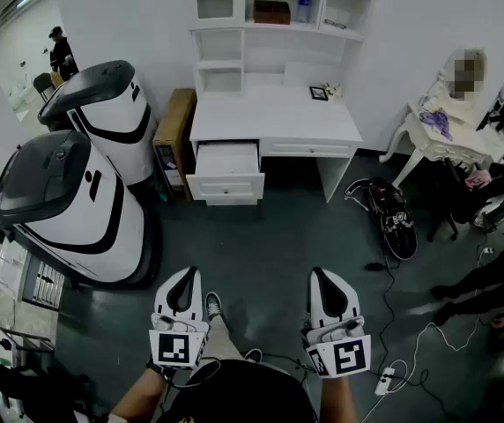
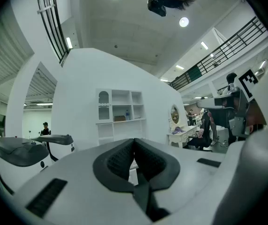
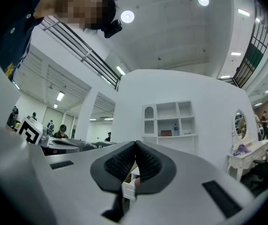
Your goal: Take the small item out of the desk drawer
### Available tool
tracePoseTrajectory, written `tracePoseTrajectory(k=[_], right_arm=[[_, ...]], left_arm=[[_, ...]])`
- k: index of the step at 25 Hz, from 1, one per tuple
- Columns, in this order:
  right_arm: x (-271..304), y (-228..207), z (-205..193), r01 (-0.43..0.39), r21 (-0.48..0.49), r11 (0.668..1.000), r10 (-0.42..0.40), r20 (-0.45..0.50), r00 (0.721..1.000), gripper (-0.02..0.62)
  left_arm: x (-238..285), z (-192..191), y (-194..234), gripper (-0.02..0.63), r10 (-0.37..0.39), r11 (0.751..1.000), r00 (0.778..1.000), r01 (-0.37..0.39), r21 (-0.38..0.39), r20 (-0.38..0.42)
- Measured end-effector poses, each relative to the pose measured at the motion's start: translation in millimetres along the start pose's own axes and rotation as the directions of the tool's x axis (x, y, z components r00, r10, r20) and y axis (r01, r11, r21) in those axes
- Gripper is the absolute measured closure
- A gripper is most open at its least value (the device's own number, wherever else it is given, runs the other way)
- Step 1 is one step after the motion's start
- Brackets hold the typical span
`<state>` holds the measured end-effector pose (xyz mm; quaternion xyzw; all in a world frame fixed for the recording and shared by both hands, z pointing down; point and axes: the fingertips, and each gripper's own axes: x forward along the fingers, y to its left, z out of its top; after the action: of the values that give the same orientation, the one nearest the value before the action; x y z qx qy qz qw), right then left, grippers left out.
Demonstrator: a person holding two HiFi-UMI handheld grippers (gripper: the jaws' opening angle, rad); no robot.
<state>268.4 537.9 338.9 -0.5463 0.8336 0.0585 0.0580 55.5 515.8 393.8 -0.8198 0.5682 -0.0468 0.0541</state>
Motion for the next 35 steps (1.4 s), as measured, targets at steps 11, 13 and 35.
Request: tracePoseTrajectory(k=[11, 13, 35], right_arm=[[-17, 13, -3, -0.032, -0.048, 0.998, 0.031, -0.019, 0.999, 0.578], [-18, 12, -5, -0.032, -0.047, 0.998, 0.031, -0.024, 0.999, 0.569], [166, -37, -84, -0.029, 0.021, 0.999, 0.033, -0.210, 0.977, 0.041]], left_arm=[[6, 22, -8, 0.594, -0.041, 0.999, 0.997, 0.040, 0.009, 0.071], [8, 30, -13, 0.592, -0.039, 0.999, 0.993, 0.038, 0.008, 0.114], [148, -8, 97, 0.212, -0.068, 0.985, 0.998, 0.067, 0.157, -0.003]])
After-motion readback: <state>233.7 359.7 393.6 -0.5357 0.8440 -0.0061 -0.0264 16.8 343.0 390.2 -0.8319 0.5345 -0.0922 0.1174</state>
